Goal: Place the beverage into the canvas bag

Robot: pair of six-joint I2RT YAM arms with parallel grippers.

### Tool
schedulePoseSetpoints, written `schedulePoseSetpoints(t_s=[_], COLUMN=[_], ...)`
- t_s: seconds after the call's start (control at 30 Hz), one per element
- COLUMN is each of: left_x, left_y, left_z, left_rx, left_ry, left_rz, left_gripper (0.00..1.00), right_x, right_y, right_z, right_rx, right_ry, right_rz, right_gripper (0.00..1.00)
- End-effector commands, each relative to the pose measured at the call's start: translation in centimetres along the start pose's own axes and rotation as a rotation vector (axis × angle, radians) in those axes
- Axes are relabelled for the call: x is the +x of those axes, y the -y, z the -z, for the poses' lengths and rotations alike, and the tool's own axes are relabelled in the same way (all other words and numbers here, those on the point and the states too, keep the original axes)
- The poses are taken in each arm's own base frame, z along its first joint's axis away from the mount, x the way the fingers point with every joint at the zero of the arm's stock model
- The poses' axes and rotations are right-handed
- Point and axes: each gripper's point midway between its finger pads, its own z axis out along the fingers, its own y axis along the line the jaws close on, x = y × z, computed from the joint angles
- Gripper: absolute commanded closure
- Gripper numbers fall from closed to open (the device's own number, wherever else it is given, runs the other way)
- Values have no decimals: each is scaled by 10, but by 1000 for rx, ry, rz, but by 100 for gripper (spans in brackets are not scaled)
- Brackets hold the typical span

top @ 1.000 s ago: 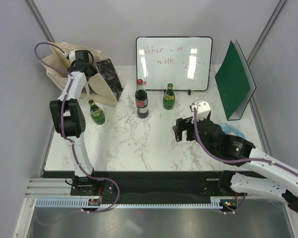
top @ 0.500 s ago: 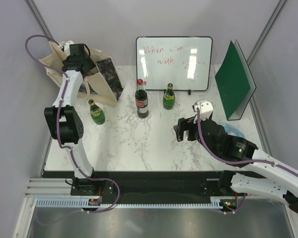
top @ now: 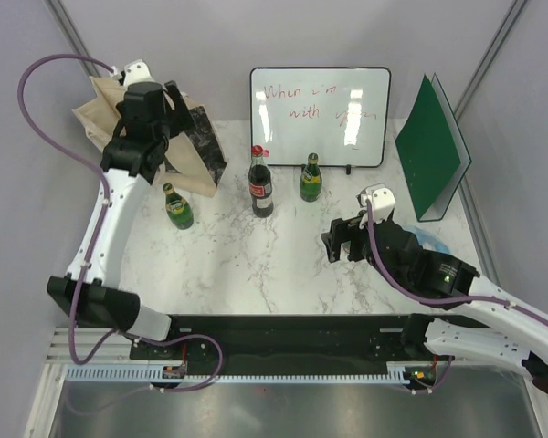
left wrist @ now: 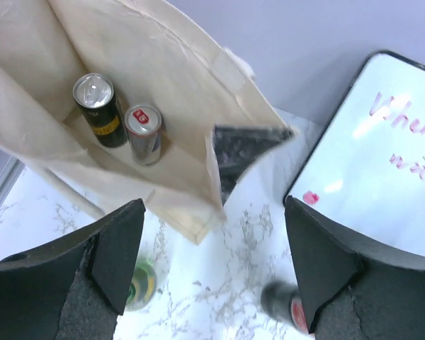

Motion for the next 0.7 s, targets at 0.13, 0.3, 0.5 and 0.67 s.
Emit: schedulePoseSetpoints(t_s=[0.13,0.3,0.5,0.67], left_x=[112,148,169,169], left_y=[-58,-92,-97,-97], left_z=[80,79,50,26], left_rx=[-48,-151,-117,-131], left_ry=[-175,-201,-295,-325], left_rz=[-80,-140,-54,-42], left_gripper=[16,17,19,21], right_x=[-24,-24,-24,-24], right_y=[-1,-5,-4,-4], right_z=[15,16,17,17], right_rx=[-21,-39,-41,-44], right_ry=[43,39,47,54], right_rz=[-41,-52,-61,-71], right_gripper=[2,2,2,2])
